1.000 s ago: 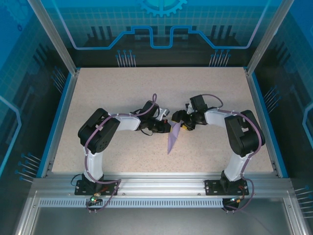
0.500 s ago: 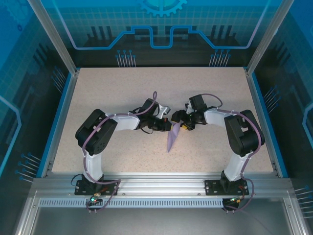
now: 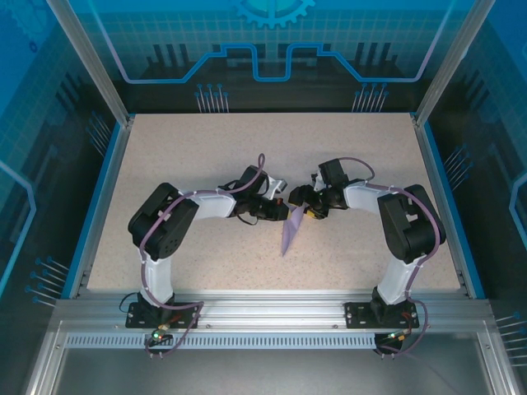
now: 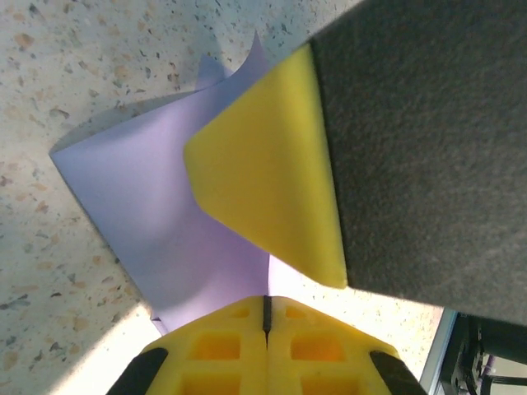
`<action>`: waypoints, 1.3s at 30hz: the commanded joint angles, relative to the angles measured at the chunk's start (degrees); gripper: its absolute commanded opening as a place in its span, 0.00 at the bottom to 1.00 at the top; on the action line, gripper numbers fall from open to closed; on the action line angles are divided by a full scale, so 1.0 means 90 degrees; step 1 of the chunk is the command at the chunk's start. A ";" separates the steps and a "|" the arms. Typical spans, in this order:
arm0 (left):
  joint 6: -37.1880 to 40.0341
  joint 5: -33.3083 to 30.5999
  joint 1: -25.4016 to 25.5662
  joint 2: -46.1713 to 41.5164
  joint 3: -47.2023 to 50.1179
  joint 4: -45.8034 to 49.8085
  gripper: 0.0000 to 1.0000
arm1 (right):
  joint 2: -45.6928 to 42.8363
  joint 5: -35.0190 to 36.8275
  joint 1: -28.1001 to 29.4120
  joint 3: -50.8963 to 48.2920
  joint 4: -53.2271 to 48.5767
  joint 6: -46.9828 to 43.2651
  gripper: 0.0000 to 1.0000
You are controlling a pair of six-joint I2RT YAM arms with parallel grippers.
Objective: Fold a paper plane with a square sheet of paper (fold left side to right side)
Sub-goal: Fold the wing for the fifth time at the center of the table.
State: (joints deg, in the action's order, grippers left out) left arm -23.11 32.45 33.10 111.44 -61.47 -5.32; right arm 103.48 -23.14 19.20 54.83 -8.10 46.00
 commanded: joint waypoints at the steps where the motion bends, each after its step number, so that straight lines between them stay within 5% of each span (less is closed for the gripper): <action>1: 0.0258 0.0008 -0.0094 0.0190 -0.0181 -0.0051 0.02 | 0.0385 0.0381 0.0125 -0.0126 -0.0302 -0.0189 0.70; 39: 0.0243 -0.0080 -0.0155 0.0898 -0.0133 -0.0131 0.02 | -0.0619 0.0150 -0.0106 -0.0261 0.0089 -0.0258 0.75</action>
State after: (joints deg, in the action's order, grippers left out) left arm -22.33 33.95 31.97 116.64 -62.17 -6.31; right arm 100.40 -22.02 19.07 53.30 -7.90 43.90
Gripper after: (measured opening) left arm 0.056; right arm 0.748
